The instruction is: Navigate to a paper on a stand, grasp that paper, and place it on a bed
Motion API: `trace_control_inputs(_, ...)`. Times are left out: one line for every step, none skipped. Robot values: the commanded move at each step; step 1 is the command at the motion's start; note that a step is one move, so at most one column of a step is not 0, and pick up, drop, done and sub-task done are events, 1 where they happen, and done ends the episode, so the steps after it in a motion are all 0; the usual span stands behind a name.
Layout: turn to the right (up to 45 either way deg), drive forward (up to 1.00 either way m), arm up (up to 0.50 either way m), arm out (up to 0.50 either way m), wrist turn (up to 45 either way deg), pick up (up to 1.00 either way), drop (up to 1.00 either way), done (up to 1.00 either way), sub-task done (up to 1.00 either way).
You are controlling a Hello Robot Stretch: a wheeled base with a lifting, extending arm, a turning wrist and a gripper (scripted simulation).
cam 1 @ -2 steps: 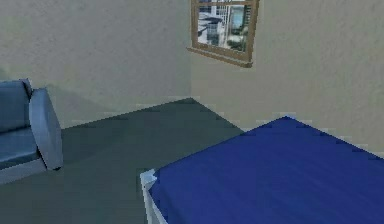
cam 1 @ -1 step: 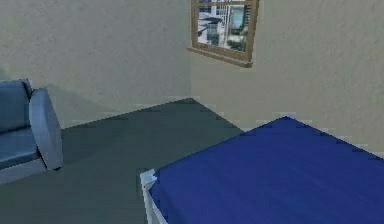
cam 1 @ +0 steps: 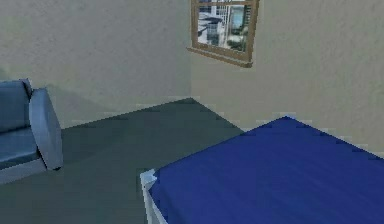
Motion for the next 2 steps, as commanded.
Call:
trace_control_inputs(0.0, 0.0, 0.1, 0.0, 0.0, 0.0, 0.0, 0.0, 0.0)
trace_control_inputs(0.0, 0.0, 0.0, -0.08, 0.0, 0.0, 0.0, 0.0, 0.0)
